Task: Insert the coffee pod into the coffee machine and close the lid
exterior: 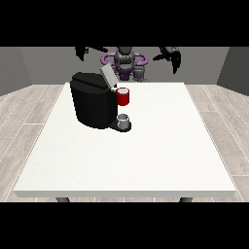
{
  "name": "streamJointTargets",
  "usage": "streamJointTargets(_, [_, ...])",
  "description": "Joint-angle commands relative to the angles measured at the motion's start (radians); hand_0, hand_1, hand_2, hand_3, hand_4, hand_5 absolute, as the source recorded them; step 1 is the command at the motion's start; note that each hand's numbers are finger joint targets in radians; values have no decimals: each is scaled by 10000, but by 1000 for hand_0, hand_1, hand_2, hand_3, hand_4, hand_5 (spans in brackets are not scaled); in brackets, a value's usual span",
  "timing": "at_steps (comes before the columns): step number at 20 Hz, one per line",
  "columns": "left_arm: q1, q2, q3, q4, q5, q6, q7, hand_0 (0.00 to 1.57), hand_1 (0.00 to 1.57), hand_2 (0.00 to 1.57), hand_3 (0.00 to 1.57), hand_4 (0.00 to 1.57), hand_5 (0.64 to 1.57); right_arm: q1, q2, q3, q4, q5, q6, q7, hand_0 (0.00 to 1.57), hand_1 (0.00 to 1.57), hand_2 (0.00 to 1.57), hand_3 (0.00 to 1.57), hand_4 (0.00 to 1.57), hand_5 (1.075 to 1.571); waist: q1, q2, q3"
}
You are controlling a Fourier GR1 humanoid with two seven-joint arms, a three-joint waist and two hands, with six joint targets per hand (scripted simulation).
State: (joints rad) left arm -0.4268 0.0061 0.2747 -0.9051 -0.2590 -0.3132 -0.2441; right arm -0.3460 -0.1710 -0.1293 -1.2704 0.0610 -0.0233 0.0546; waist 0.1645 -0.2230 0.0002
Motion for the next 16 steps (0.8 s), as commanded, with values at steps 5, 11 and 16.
streamJointTargets(5, [264,-55,-1058,-1793,1063,199,1112,0,0,0,0,346,1571,-1091,17,-965,1170,-1094,134,162,0,0,0,0,186,1571,567,876,4])
streamJointTargets(11, [915,13,-978,-3213,1083,236,1512,0,0,0,0,354,1571,-1398,96,-715,1445,-1324,437,237,0,0,0,0,149,1571,63,1416,1])
streamJointTargets(16, [1285,366,-1007,-4082,1268,212,1207,0,0,0,0,356,1571,-2580,-320,-729,1946,-1214,394,498,0,0,0,0,0,1571,189,2139,-1])
